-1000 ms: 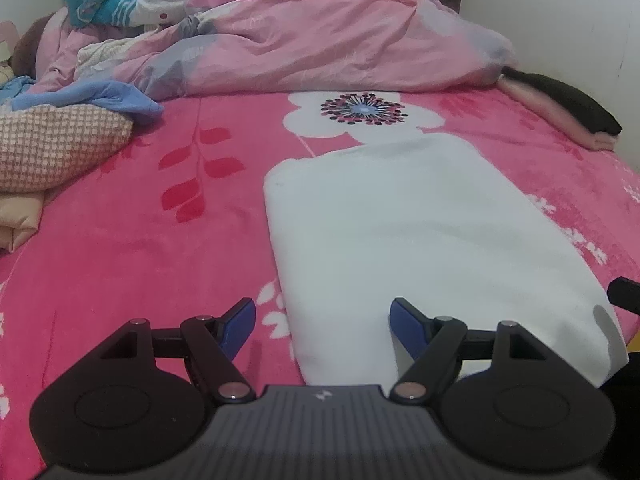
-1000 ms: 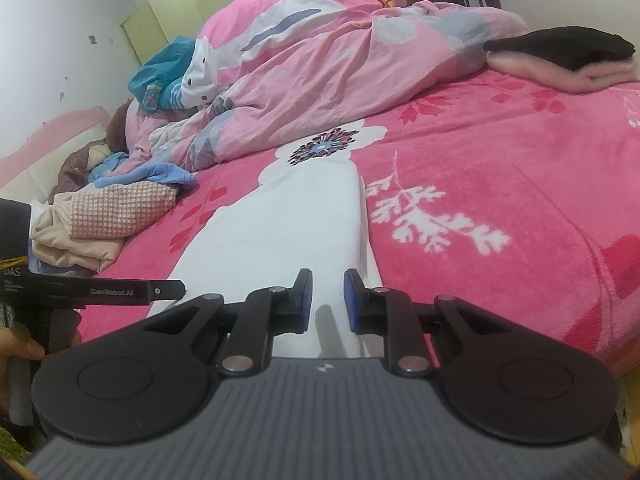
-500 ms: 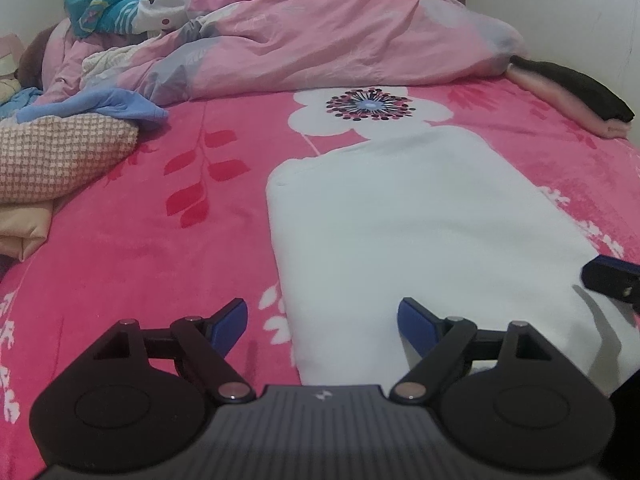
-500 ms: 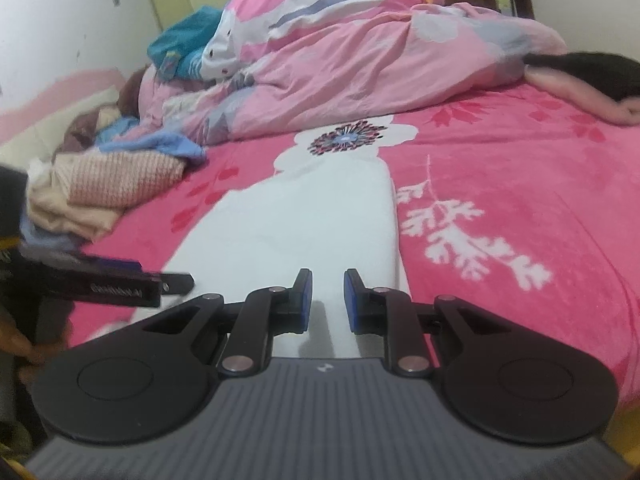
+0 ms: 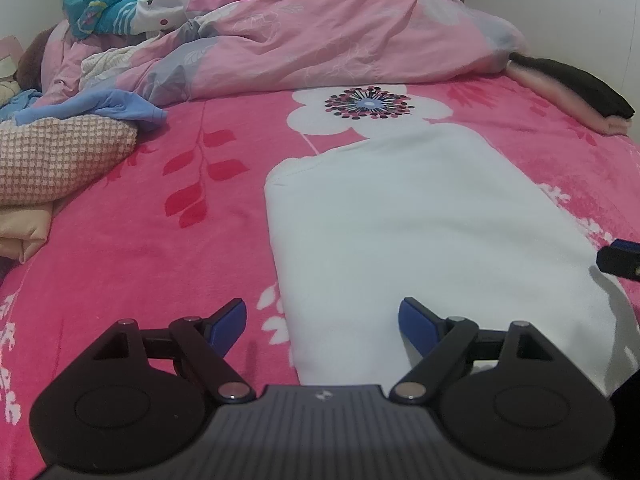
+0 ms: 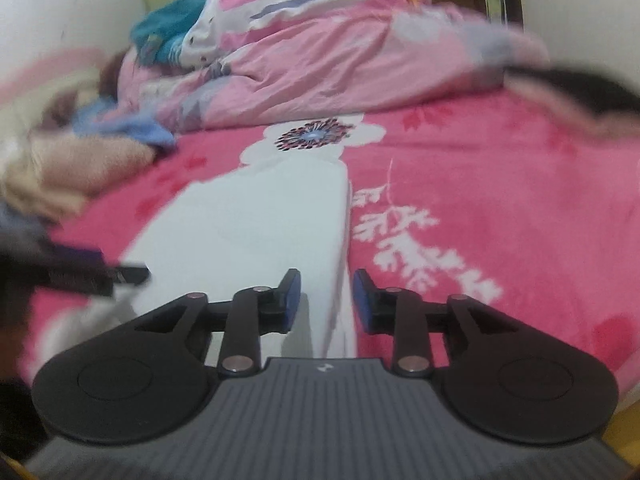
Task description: Fold clothes
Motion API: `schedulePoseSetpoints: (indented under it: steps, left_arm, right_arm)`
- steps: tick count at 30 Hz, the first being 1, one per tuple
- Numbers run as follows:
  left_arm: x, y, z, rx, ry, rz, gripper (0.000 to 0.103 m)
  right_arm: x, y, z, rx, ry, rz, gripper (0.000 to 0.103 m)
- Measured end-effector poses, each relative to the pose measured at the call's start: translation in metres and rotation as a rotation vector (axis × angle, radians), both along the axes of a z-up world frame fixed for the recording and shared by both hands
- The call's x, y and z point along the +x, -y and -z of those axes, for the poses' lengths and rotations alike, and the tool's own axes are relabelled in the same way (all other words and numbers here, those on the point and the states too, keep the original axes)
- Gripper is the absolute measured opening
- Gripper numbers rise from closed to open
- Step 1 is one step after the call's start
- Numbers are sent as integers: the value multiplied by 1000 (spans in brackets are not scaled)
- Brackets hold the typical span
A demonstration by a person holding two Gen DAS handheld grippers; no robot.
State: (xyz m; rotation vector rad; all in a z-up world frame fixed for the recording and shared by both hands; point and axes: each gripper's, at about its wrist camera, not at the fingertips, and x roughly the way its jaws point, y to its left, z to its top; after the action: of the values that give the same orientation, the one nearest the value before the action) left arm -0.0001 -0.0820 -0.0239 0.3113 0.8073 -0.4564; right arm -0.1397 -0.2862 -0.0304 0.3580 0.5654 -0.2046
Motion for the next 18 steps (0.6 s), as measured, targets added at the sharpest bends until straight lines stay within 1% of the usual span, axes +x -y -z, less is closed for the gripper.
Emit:
schedulePoseSetpoints:
  steps: [1, 3, 5, 7, 8, 10, 13, 15, 18]
  left_arm:
    - [0, 0, 0, 2, 2, 0, 85]
    - [-1, 1, 0, 5, 5, 0, 85]
    - [-2, 1, 0, 8, 8, 0, 85]
    - [-3, 1, 0, 11, 12, 1, 86]
    - [-3, 1, 1, 13, 13, 1, 86]
    - [-3, 2, 1, 15, 14, 3, 86]
    - [-3, 2, 0, 19, 16, 6, 86]
    - [-3, 2, 1, 21, 17, 6, 87]
    - [-2, 3, 1, 23, 19, 5, 89]
  right_arm:
    - [1, 7, 1, 52, 5, -6, 35]
    - [5, 18, 3, 119, 10, -16, 49]
    - [11, 26, 7, 186, 3, -11, 53]
    - [19, 36, 15, 284, -13, -13, 57]
    - [23, 41, 20, 333, -22, -17, 58]
    - [32, 47, 28, 393, -49, -15, 59]
    - [46, 55, 39, 447, -87, -12, 61]
    - [54, 59, 42, 488, -80, -23, 66]
    - [68, 65, 46, 547, -74, -38, 70]
